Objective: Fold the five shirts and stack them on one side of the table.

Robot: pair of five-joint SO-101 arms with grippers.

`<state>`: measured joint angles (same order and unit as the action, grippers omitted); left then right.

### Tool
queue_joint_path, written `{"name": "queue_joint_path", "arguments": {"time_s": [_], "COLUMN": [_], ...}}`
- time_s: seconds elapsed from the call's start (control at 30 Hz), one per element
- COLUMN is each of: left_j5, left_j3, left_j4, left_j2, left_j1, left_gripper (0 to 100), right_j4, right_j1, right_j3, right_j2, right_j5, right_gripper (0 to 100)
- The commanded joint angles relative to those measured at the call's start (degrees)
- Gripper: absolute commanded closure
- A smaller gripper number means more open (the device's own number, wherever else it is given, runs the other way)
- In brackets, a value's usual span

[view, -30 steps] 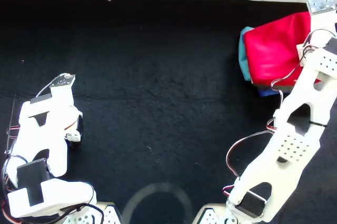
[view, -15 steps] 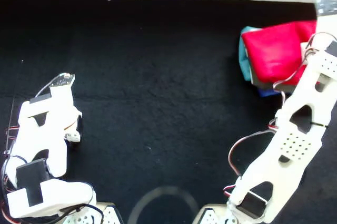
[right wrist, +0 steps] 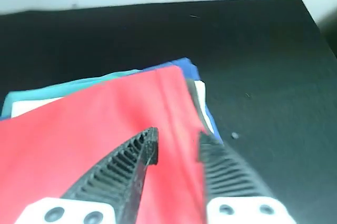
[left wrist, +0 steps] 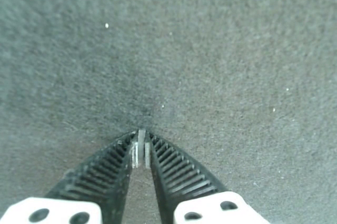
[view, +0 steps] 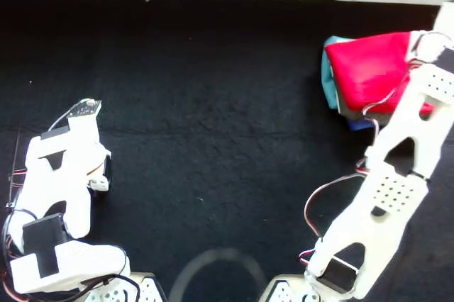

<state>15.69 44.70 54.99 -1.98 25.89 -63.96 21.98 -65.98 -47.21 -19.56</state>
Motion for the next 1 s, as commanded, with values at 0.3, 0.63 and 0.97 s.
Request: {"name": "queue_joint_path", "arguments": {"time_s": [0.3,0.63,0.97], "left_j5": [0.3,0.3,0.3], "left_j3": [-1.5,-0.7,-0.7], "left_j4": [-0.6,-0.6,-0.7], "left_j2": [0.5,0.0,0.0], "left_j1": [0.6,0.7,0.7], "left_gripper": [99,99,99], "right_j4": [11.2,-3.6,-33.3], "right_j1": [5.6,1.8,-5.9], "right_j3": [0.9,-14.4,-28.3], "right_j2": [-12.4,-6.9,-5.8], "right_j5": [-3.4,-3.4,-3.6], "right_gripper": [99.3,99.3,99.3]}}
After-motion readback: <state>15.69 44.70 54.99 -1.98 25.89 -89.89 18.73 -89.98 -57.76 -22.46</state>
